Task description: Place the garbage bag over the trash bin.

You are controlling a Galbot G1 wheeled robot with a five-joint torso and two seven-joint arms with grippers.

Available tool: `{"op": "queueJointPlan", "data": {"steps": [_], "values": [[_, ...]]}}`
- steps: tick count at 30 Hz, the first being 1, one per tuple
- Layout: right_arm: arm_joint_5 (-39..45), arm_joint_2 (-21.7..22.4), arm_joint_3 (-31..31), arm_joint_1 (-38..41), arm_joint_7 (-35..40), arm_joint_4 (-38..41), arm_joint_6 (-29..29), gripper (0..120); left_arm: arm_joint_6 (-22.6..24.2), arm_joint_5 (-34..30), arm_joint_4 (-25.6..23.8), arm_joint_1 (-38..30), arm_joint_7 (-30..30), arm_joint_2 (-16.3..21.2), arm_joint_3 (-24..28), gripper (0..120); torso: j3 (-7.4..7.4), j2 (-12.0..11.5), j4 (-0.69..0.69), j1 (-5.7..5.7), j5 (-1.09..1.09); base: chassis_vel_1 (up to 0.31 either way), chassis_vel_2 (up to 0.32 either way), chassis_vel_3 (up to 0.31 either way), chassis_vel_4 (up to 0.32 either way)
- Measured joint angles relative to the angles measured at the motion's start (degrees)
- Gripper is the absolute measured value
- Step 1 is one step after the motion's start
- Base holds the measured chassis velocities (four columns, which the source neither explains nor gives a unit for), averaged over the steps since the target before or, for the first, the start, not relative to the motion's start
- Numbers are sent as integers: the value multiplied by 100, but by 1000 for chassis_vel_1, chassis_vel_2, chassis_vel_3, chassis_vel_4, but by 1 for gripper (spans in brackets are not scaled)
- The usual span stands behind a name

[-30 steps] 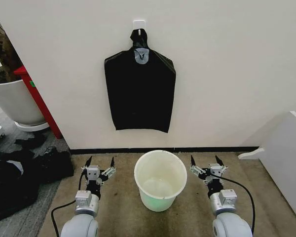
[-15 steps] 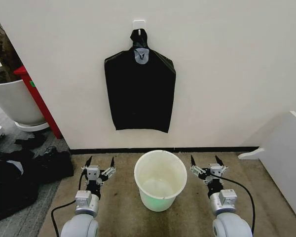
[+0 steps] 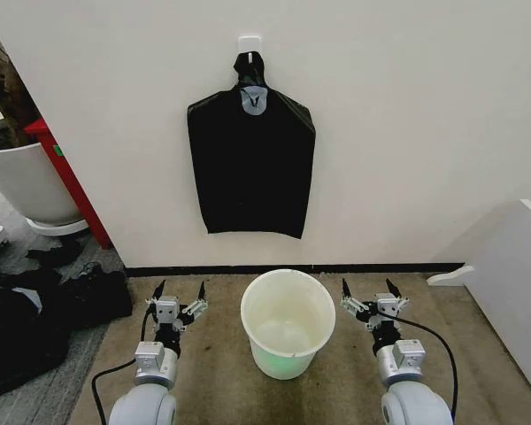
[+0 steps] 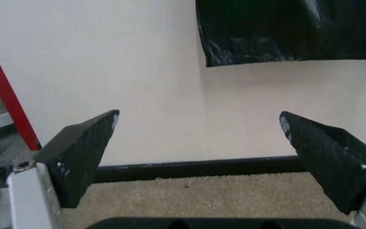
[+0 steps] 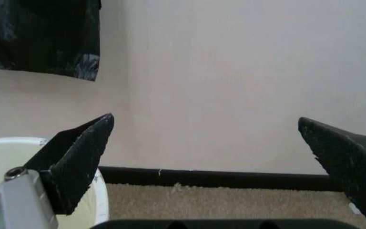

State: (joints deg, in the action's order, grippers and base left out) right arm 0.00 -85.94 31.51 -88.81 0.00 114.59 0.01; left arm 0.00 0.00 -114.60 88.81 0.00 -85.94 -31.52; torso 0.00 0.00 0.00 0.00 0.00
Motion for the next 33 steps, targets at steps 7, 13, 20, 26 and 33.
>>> {"op": "queueJointPlan", "data": {"steps": [7,13,20,26,33], "values": [[0,0,0,0,0,0,0,100,0,0,0,0,0,0,0,100,0,0,0,0,0,0,0,0,0],[0,0,0,0,0,0,0,100,0,0,0,0,0,0,0,100,0,0,0,0,0,0,0,0,0],[0,0,0,0,0,0,0,100,0,0,0,0,0,0,0,100,0,0,0,0,0,0,0,0,0],[0,0,0,0,0,0,0,100,0,0,0,0,0,0,0,100,0,0,0,0,0,0,0,0,0],[0,0,0,0,0,0,0,100,0,0,0,0,0,0,0,100,0,0,0,0,0,0,0,0,0]]}}
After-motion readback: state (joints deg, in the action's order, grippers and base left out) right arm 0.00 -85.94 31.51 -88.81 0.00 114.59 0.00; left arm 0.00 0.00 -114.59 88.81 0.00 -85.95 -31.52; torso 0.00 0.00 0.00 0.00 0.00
